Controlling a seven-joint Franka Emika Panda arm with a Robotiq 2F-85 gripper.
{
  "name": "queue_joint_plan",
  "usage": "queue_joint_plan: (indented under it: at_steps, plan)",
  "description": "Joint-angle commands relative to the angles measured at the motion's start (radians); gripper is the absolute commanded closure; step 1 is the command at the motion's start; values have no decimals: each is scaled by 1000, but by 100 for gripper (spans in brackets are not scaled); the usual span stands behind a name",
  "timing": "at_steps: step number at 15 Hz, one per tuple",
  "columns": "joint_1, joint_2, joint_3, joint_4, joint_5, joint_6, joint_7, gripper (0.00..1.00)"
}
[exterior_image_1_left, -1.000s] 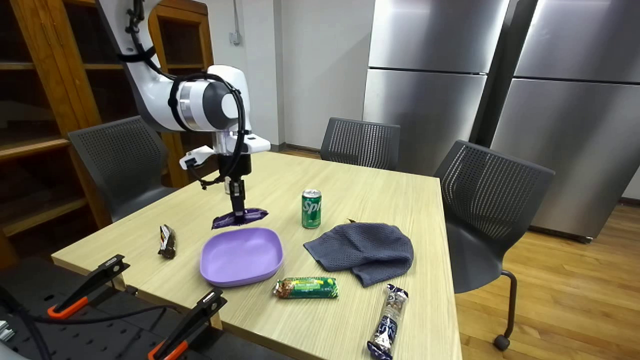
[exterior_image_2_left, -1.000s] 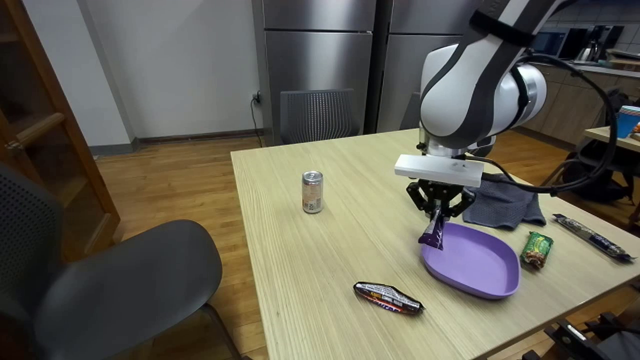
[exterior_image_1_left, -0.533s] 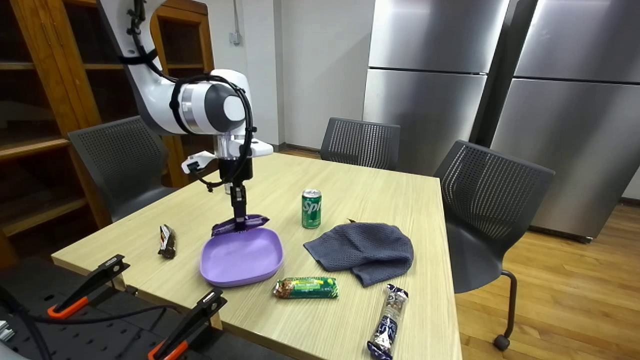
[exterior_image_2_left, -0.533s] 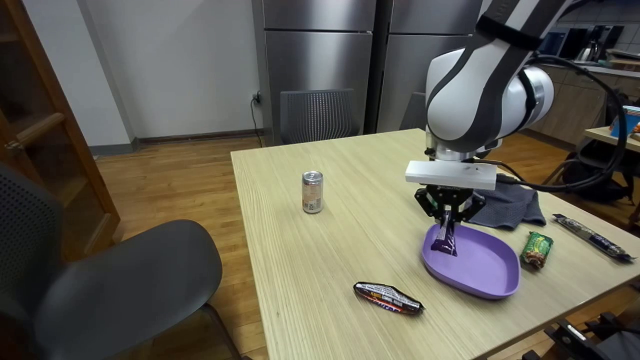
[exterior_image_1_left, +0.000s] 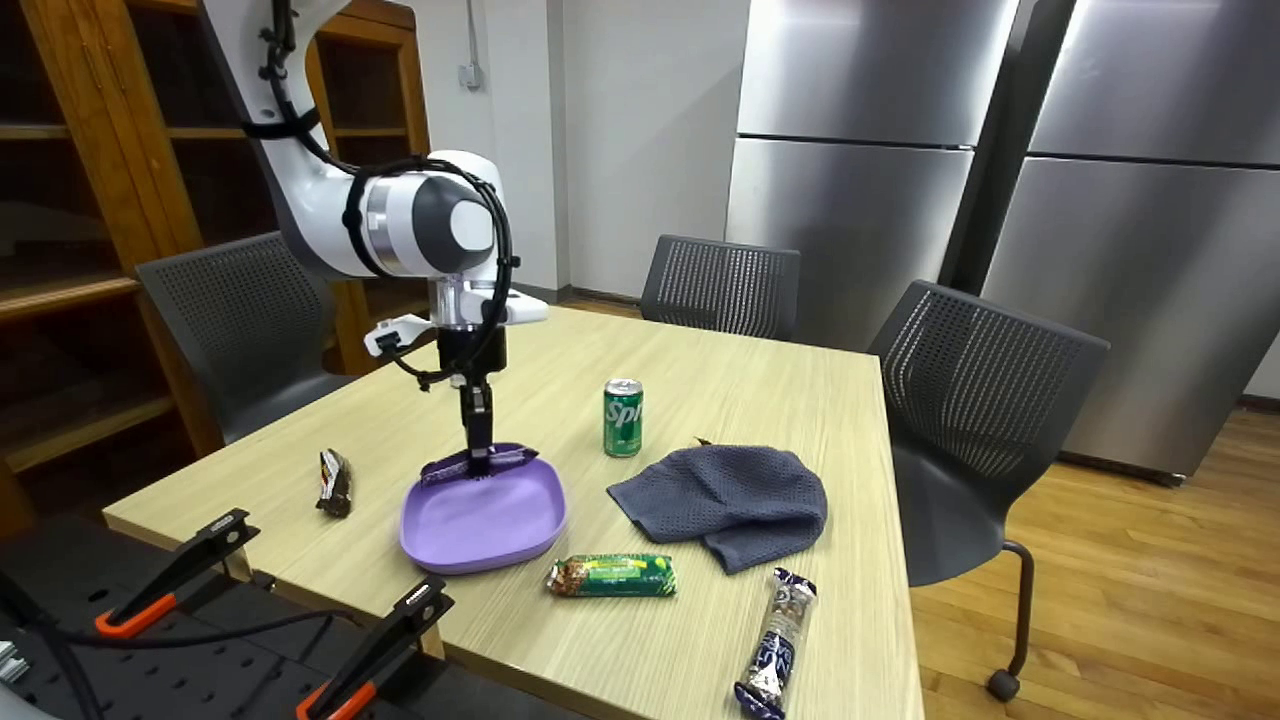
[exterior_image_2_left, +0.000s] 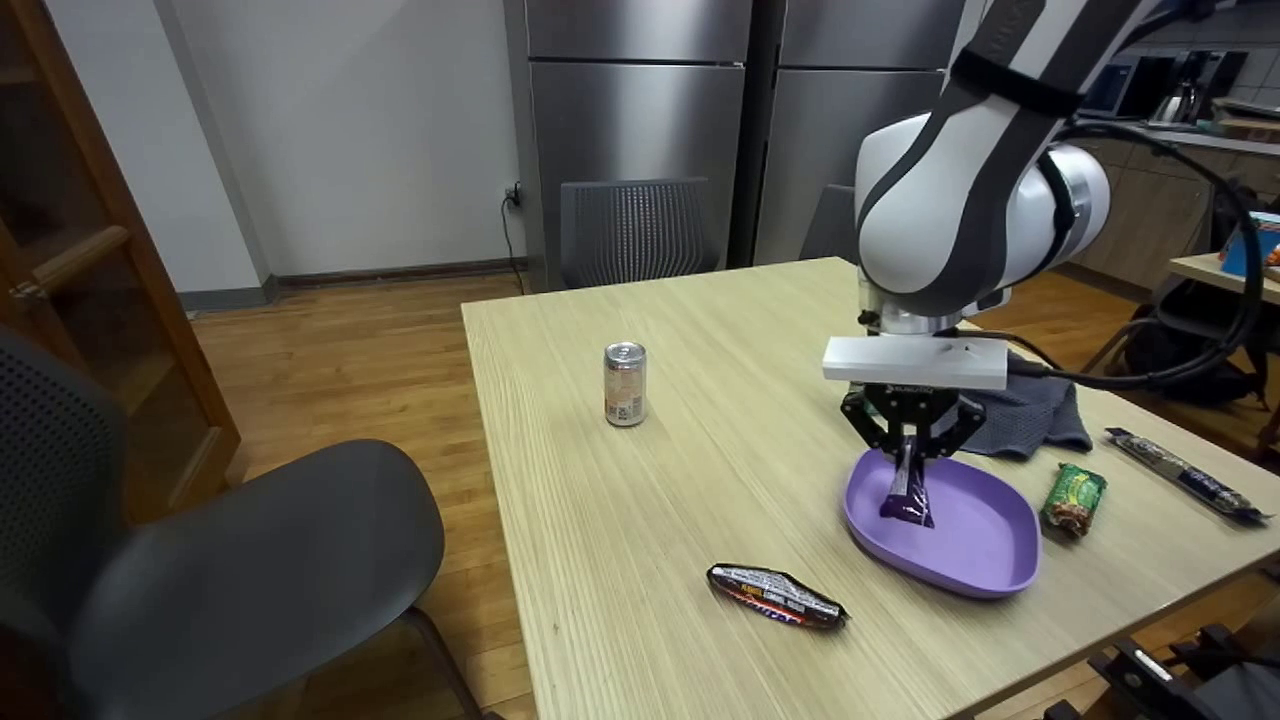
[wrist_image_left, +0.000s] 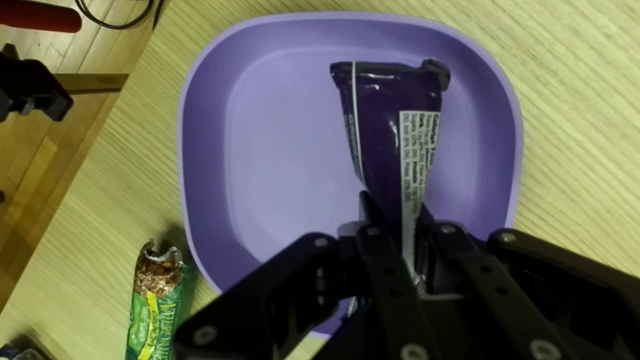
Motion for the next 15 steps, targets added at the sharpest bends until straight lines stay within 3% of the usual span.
queue_joint_plan:
  at_steps: [1,15]
  plan:
    - [-18,10,8,10,-11,-26,-32,96]
    - [-20,81,15,78,2,-36,-54,96]
